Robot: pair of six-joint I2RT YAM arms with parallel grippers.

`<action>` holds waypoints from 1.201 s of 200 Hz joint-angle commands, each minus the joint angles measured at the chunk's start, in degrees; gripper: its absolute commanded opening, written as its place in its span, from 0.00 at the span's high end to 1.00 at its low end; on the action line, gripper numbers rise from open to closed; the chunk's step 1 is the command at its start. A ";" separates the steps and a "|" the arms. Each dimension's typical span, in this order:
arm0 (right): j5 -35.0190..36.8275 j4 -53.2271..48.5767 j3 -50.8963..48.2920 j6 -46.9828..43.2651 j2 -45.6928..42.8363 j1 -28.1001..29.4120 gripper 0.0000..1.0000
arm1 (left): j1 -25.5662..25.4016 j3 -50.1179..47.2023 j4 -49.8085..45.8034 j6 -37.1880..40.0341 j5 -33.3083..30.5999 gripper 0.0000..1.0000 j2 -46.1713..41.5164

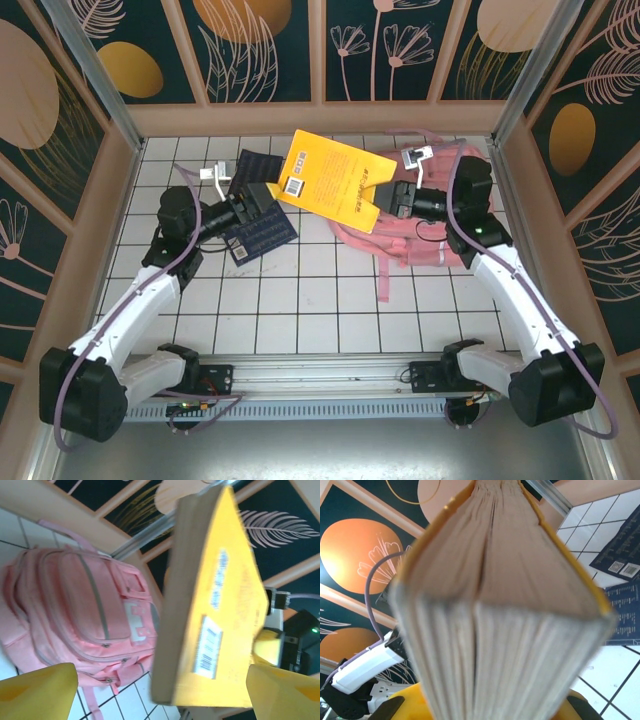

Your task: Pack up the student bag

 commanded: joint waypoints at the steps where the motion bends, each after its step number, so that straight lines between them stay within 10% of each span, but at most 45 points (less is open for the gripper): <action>1: -3.84 2.70 1.82 -1.27 -3.14 -0.44 1.00 | 0.24 -0.46 5.26 -0.84 4.63 0.13 -1.66; 95: -6.85 -3.62 5.39 -4.08 -3.57 1.91 1.00 | 0.20 -3.74 27.76 -13.90 14.72 0.17 2.69; 177: -5.02 -11.61 6.35 -10.44 -2.59 3.05 1.00 | 0.20 -5.52 36.03 -17.53 16.77 0.62 0.97; 240: -4.06 -17.44 6.96 -15.23 -2.74 5.17 1.00 | -0.45 -6.13 37.85 -18.59 17.78 0.53 1.48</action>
